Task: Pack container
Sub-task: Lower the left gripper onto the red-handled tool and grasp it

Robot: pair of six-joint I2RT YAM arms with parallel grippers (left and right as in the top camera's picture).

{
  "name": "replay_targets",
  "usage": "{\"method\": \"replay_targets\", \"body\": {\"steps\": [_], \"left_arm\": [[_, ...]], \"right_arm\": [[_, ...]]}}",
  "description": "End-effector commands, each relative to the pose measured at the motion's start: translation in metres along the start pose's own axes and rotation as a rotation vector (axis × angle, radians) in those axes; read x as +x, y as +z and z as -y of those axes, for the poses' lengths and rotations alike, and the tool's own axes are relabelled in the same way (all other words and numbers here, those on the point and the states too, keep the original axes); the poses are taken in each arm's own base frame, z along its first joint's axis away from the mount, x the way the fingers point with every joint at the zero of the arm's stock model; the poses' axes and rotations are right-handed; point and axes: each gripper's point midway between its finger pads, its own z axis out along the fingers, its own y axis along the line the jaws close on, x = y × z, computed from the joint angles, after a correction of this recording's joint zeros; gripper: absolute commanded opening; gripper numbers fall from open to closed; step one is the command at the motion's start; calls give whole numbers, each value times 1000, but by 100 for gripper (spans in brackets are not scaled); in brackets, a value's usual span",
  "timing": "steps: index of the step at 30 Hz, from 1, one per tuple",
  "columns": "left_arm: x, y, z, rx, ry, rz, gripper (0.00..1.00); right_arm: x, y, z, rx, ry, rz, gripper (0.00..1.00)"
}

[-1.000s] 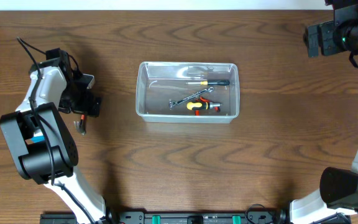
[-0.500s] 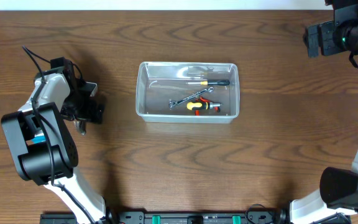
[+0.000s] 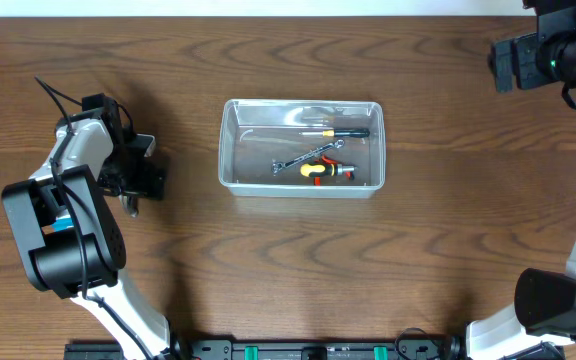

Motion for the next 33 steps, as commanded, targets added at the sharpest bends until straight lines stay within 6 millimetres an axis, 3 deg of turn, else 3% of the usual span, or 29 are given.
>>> {"method": "replay_targets", "body": {"steps": [1,9,17,23,33], "left_arm": [[13,12,5,21,-14,-49,79],[14,12,5,22,-14,-52,52],[14,12,5,22,-13,-54,36],[15,12,5,23,-13,-56,26],[15,12,5,23,-13,-56,22]], "right_arm": [[3,4,-1,-1,16,-15,99],[3,4,-1,0,16,-17,99],[3,4,-1,0,16,-17,99],[3,4,-1,0,17,-17,99],[3,4,-1,0,17,-17,99]]}}
